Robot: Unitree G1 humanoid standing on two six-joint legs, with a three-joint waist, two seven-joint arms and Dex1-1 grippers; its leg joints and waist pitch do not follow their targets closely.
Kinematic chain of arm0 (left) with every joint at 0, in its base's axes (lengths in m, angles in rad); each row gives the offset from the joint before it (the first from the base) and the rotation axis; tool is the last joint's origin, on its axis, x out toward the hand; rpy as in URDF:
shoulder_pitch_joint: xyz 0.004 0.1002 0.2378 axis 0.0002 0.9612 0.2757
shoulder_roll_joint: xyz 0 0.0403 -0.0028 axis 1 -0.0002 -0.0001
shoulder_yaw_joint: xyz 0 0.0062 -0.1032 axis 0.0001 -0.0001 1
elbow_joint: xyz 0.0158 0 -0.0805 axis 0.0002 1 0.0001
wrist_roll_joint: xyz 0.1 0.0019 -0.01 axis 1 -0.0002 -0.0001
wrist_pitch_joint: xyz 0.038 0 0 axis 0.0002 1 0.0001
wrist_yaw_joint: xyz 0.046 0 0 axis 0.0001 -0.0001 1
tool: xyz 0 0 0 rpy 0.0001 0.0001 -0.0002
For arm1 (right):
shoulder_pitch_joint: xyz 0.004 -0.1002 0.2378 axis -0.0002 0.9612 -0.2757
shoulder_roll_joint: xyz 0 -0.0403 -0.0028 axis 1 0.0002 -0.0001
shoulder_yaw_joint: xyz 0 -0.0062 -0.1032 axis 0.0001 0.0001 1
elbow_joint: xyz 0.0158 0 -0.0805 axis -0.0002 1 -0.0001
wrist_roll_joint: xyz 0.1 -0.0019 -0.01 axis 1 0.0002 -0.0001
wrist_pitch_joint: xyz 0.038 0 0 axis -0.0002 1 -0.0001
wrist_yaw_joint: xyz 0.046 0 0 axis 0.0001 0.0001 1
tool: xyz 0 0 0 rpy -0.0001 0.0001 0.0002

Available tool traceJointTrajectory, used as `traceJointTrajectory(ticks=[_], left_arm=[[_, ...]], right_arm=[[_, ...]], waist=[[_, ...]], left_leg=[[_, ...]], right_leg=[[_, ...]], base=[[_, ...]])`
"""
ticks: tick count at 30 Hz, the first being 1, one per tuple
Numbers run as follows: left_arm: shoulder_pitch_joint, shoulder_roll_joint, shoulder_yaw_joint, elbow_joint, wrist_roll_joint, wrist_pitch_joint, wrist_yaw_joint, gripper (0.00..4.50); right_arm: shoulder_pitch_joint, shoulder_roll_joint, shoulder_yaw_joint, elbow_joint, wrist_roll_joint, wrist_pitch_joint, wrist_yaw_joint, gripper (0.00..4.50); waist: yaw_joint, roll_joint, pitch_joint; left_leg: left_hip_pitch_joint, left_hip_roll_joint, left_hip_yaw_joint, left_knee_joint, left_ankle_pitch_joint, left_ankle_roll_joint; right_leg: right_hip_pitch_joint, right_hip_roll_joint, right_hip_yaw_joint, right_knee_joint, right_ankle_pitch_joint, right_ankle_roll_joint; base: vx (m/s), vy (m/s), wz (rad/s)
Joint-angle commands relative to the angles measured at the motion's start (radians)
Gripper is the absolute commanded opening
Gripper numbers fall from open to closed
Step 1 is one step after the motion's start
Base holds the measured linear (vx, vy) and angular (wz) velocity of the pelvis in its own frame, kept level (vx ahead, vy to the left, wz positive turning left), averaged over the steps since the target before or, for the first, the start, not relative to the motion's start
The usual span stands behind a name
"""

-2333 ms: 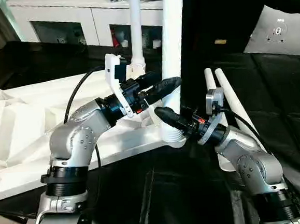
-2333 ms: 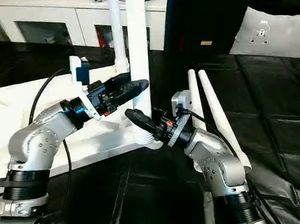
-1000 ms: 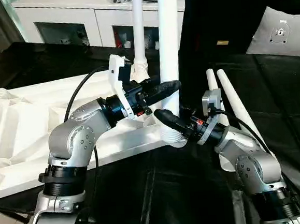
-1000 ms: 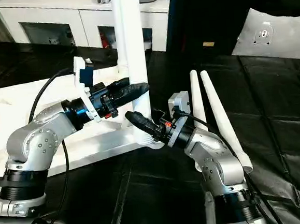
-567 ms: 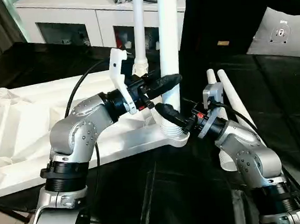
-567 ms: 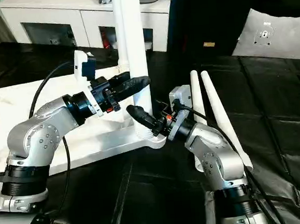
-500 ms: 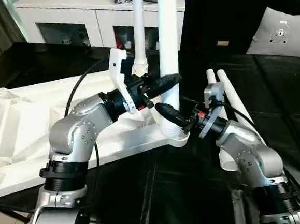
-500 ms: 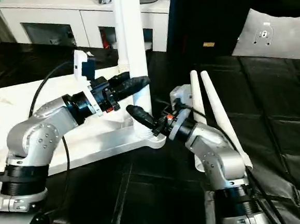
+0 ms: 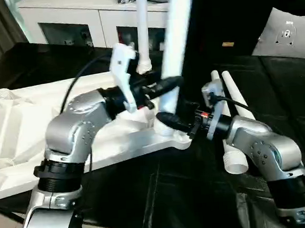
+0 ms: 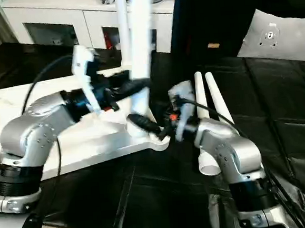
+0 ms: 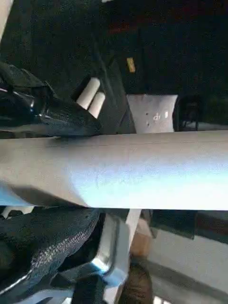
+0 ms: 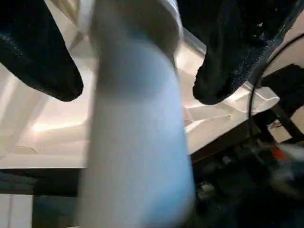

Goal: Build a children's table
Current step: Insert table leg to table base

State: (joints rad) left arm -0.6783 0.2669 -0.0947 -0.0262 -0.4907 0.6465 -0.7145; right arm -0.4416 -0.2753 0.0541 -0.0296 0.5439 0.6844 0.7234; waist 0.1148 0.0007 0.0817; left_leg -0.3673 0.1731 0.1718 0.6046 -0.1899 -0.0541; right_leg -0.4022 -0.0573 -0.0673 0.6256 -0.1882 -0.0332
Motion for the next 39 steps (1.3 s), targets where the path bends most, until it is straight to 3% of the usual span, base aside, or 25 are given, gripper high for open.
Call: traceJointTrajectory(ticks=[1, 7, 9, 12, 14, 16, 30, 39], left_arm=[[-0.010, 0.010, -0.021, -0.031, 0.024, -0.024, -0.014, 1.86], [-0.006, 0.025, -0.069, -0.037, 0.069, -0.046, -0.031, 1.86], [-0.008, 0.027, -0.073, -0.033, 0.073, -0.050, -0.030, 1.86], [-0.010, 0.026, -0.073, -0.030, 0.074, -0.051, -0.032, 1.86], [-0.011, 0.028, -0.077, -0.031, 0.078, -0.053, -0.039, 1.86], [-0.011, 0.027, -0.077, -0.030, 0.079, -0.056, -0.040, 1.86], [-0.014, 0.025, -0.083, -0.023, 0.091, -0.066, -0.050, 1.86], [-0.015, 0.019, -0.085, -0.032, 0.090, -0.059, -0.045, 1.86]], right_arm=[[-0.015, -0.001, 0.004, -0.009, 0.009, 0.027, -0.019, 4.30], [-0.037, 0.001, 0.002, 0.002, -0.003, 0.051, -0.028, 4.30], [-0.042, -0.002, 0.002, 0.000, -0.002, 0.062, -0.031, 3.95], [-0.046, -0.004, 0.003, 0.000, 0.000, 0.067, -0.035, 3.95], [-0.049, -0.005, 0.006, 0.002, -0.003, 0.070, -0.038, 3.55], [-0.049, -0.006, 0.009, 0.005, -0.006, 0.071, -0.037, 3.54], [-0.044, -0.012, 0.024, 0.014, -0.016, 0.082, -0.030, 2.24], [-0.039, -0.012, 0.031, 0.018, -0.018, 0.077, -0.022, 1.89]], waist=[[0.002, -0.004, -0.090], [0.003, -0.007, -0.090], [0.002, -0.008, -0.089], [0.003, -0.008, -0.090], [0.003, -0.010, -0.090], [0.003, -0.011, -0.090], [0.003, -0.007, -0.091], [0.004, -0.008, -0.091]], left_leg=[[0.003, 0.047, -0.016, -0.059, -0.064, 0.016], [0.004, 0.047, -0.016, -0.060, -0.066, 0.008], [0.004, 0.046, -0.015, -0.060, -0.070, 0.005], [0.003, 0.046, -0.016, -0.059, -0.063, 0.003], [0.002, 0.046, -0.015, -0.059, -0.059, 0.005], [0.002, 0.046, -0.015, -0.059, -0.059, 0.006], [0.002, 0.045, -0.015, -0.058, -0.062, 0.003], [0.001, 0.046, -0.015, -0.058, -0.062, 0.005]], right_leg=[[0.063, -0.085, 0.055, -0.072, -0.169, -0.159], [0.062, -0.085, 0.055, -0.073, -0.186, -0.145], [0.062, -0.085, 0.055, -0.074, -0.197, -0.140], [0.062, -0.086, 0.055, -0.072, -0.188, -0.142], [0.062, -0.085, 0.055, -0.072, -0.180, -0.142], [0.063, -0.085, 0.055, -0.072, -0.184, -0.141], [0.062, -0.085, 0.055, -0.072, -0.181, -0.143], [0.063, -0.086, 0.055, -0.071, -0.178, -0.148]], base=[[0.000, 0.000, 0.00], [0.000, 0.000, 0.00], [0.000, 0.000, 0.00], [0.000, 0.000, 0.00], [0.000, 0.000, 0.00], [0.000, 0.000, 0.00], [0.000, 0.000, 0.00], [0.000, 0.000, 0.00]])
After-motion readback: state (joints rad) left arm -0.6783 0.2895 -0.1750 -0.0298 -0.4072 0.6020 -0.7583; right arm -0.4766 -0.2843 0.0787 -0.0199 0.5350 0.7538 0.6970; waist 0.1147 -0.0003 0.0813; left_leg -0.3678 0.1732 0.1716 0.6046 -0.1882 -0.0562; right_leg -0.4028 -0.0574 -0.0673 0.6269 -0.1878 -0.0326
